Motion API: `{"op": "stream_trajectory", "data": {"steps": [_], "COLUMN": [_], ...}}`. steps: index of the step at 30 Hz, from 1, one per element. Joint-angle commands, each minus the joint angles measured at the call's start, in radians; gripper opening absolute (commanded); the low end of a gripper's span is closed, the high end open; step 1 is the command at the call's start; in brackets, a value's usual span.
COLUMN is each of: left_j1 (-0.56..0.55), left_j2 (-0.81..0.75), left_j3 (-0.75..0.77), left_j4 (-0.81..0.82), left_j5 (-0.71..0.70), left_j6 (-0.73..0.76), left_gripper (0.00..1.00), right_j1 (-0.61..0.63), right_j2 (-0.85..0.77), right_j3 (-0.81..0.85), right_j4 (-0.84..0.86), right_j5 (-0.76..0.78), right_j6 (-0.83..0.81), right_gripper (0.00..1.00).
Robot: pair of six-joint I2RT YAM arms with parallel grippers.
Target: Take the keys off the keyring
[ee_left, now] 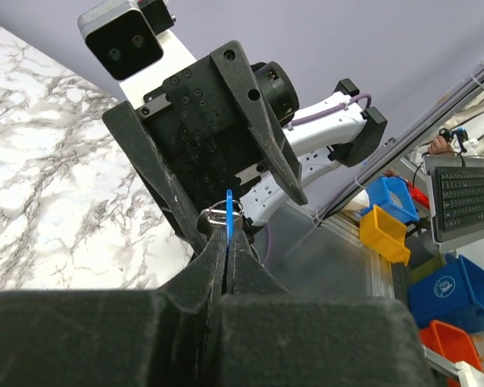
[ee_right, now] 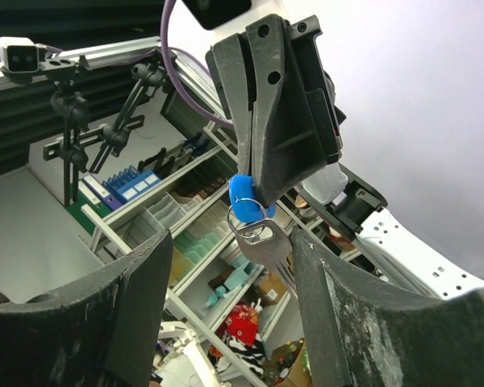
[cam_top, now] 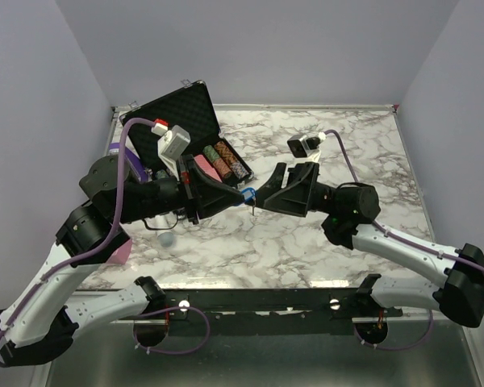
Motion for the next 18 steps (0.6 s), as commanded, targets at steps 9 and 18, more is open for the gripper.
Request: {"op": "stream_trajectory", "data": {"steps": [9, 18], "left_j1": [-0.005, -0.005], "left_j2": [-0.035, -0.049], "left_j3": [0.033, 0.022], "left_j4": [0.033, 0.023], "left_j5": [-0.023, -0.032], "left_j6": [-0.020, -0.026], "left_gripper": [0.00, 0.00], "right_j1": [0.023, 0.029], "right_j2": [0.023, 0.025], "right_j3": [0.030, 0.031], "right_j4": [0.111, 0.104], "right_j5": [0.049, 0.060], "right_j6": [0.025, 0.022], "right_gripper": [0.63, 0.58]}}
